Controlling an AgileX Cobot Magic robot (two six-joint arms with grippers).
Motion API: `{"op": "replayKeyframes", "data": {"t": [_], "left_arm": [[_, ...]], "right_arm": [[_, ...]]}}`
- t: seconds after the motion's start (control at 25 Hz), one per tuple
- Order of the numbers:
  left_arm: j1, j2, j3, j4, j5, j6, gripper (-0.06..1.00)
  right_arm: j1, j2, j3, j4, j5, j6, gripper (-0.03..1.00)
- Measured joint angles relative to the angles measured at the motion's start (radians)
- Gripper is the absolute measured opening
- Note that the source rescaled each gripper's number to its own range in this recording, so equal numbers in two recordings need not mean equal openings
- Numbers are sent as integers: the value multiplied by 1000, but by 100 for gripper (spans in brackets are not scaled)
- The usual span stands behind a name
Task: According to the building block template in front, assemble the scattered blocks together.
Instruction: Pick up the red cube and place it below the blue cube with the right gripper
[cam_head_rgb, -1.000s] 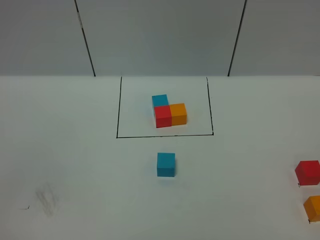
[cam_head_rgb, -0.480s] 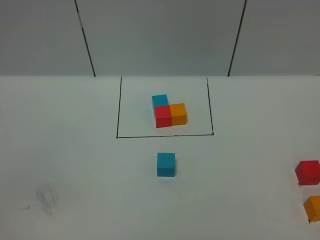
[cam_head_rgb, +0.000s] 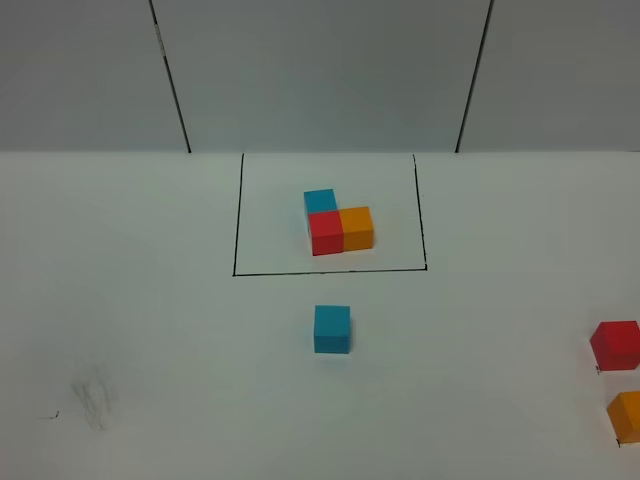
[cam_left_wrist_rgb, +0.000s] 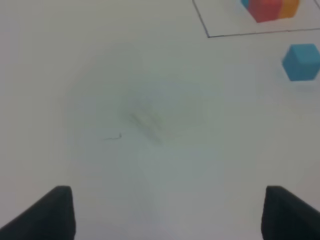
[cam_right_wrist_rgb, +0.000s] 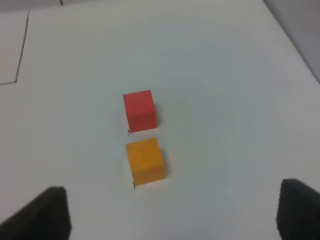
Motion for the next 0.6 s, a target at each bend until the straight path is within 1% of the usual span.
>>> {"op": "replayKeyframes", "data": {"t": [0.08, 0.2, 0.6], "left_arm": [[47, 0, 0, 0, 0, 0, 79], [87, 0, 0, 0, 0, 0, 79], [92, 0, 0, 0, 0, 0, 79]], "right_arm": [[0, 0, 0, 0, 0, 0, 87], [0, 0, 0, 0, 0, 0, 87], [0, 0, 0, 0, 0, 0, 87]]}}
